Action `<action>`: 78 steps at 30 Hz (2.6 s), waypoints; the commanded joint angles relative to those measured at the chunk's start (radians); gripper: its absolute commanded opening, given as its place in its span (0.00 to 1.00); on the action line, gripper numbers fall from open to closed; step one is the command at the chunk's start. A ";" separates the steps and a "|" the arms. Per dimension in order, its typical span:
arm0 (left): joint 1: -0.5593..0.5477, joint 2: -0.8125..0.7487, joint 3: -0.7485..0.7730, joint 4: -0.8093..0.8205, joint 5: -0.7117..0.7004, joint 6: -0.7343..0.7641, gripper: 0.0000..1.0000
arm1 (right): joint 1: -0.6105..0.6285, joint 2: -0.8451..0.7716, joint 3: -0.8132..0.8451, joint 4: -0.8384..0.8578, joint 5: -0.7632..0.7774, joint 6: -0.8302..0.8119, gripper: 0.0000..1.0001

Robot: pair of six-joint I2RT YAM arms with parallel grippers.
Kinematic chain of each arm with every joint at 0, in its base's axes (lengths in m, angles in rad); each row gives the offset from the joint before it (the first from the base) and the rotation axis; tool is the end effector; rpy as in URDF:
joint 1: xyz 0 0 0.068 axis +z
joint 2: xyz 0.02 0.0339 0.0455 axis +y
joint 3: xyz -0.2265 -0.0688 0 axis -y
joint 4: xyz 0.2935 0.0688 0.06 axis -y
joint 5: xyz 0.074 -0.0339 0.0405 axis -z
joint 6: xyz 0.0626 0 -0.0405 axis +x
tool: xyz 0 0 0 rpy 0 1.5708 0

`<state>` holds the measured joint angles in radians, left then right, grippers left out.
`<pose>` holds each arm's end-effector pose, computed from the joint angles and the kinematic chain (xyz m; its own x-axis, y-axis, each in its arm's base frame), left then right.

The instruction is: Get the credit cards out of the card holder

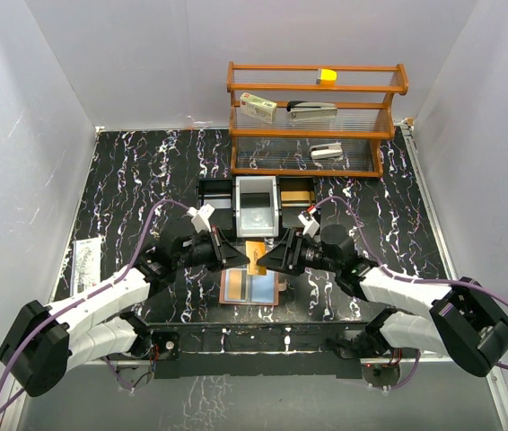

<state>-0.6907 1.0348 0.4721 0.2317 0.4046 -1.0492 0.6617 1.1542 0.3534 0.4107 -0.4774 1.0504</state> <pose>0.2225 -0.2158 0.1597 -0.8814 -0.3055 -0.3603 0.2176 0.4144 -0.8837 0.2155 0.2043 0.1024 -0.9136 0.2652 -0.3083 -0.1778 0.4213 0.8893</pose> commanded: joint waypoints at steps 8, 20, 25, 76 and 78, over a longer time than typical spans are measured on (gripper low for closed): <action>0.017 -0.031 -0.041 0.175 0.151 -0.063 0.00 | -0.049 0.045 -0.068 0.356 -0.179 0.125 0.48; 0.030 -0.027 -0.050 0.233 0.193 -0.085 0.00 | -0.079 0.020 -0.092 0.462 -0.198 0.183 0.09; 0.042 -0.061 -0.059 0.216 0.179 -0.085 0.49 | -0.095 -0.011 -0.102 0.448 -0.196 0.184 0.00; 0.201 -0.089 0.442 -0.848 -0.573 0.695 0.99 | -0.338 -0.044 0.433 -0.338 0.141 -1.503 0.00; 0.248 -0.100 0.416 -0.836 -0.548 0.693 0.99 | -0.289 -0.028 0.452 -0.382 0.183 -1.601 0.00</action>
<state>-0.5117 0.9585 0.9169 -0.6262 -0.1890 -0.3878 0.3008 1.1301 0.7574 0.0399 -0.3534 -0.2443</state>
